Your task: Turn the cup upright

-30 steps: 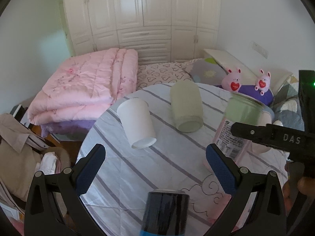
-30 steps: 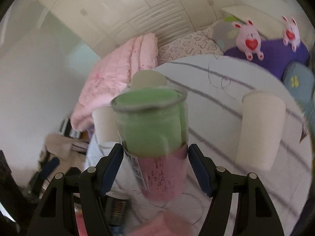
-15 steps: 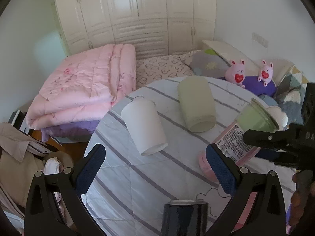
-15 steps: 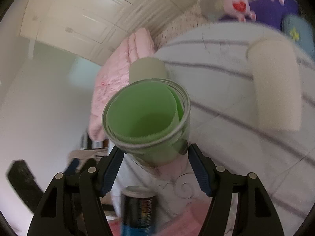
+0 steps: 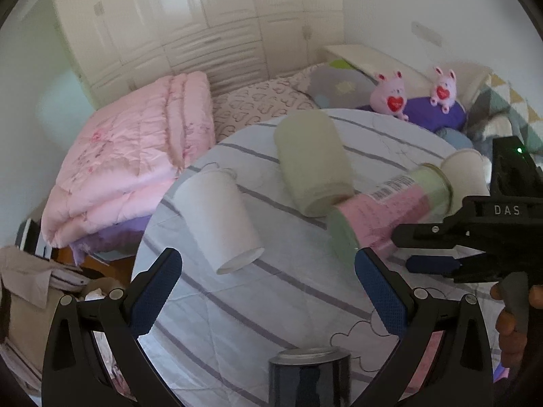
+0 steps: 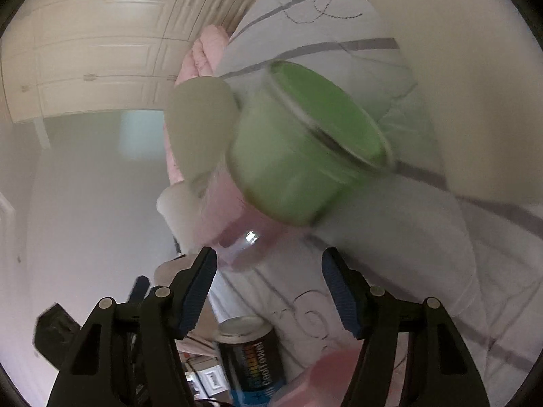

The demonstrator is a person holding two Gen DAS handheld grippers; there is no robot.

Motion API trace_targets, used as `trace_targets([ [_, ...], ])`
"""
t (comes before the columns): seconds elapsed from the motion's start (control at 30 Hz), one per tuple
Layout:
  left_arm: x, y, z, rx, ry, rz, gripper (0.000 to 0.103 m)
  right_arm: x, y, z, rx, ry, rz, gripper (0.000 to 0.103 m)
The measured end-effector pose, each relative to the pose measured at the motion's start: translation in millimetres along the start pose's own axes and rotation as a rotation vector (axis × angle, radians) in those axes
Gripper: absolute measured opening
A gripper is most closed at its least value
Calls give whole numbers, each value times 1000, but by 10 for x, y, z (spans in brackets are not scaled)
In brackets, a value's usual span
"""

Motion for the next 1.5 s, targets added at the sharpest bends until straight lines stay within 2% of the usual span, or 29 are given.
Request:
trace_targets([
  [0.13, -52, 20, -135, -6, -47, 11, 103, 93, 57, 7, -8, 32, 11, 67],
  [0.2, -99, 70, -233, -2, -91, 7, 103, 146, 140, 153, 8, 94, -4, 67],
  [0.3, -196, 183, -491, -22, -228, -23, 103, 219, 330, 274, 78, 196, -50, 75],
  [0.43, -264, 158, -902, -39, -455, -6, 103, 305, 760, 252, 245, 331, -167, 75],
  [0.5, -314, 52, -1110, -44, -553, 33, 103, 345, 889, 197, 288, 371, -184, 79],
  [0.57, -387, -47, -1254, -54, -595, 59, 103, 319, 972, 101, 332, 388, -192, 79],
  [0.73, -471, -313, -1508, -90, -659, 135, 103, 248, 1156, -133, 418, 429, -188, 79],
  [0.83, -431, -478, -1567, -96, -697, 202, 103, 175, 1208, -166, 432, 443, -194, 79],
  [0.97, -425, -614, -1647, -120, -728, 245, 99, 99, 1178, -186, 404, 437, -175, 79],
  [1.07, -415, -681, -1726, -107, -728, 275, 89, 53, 1168, -210, 396, 437, -173, 79],
  [1.1, -421, -696, -1750, -101, -729, 282, 83, 65, 1171, -223, 392, 435, -168, 79],
  [1.2, -449, -690, -1740, -106, -714, 276, 82, 85, 1168, -235, 382, 429, -158, 79],
  [1.33, -538, -554, -1676, -66, -623, 226, 81, 124, 1200, -227, 380, 429, -165, 79],
  [1.5, -589, -222, -1497, 49, -462, 121, 80, 181, 1277, -168, 375, 436, -186, 79],
])
Point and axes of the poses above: each gripper's, at about its wrist camera, not at the fingertips, and y roughly against the way its jaws point, z to its left, x to its underside, the point moved 9 cm from there along -y, roughly the way its jaws point, and after that the axes turned 11 degrees about z, right-handed, at the moved point
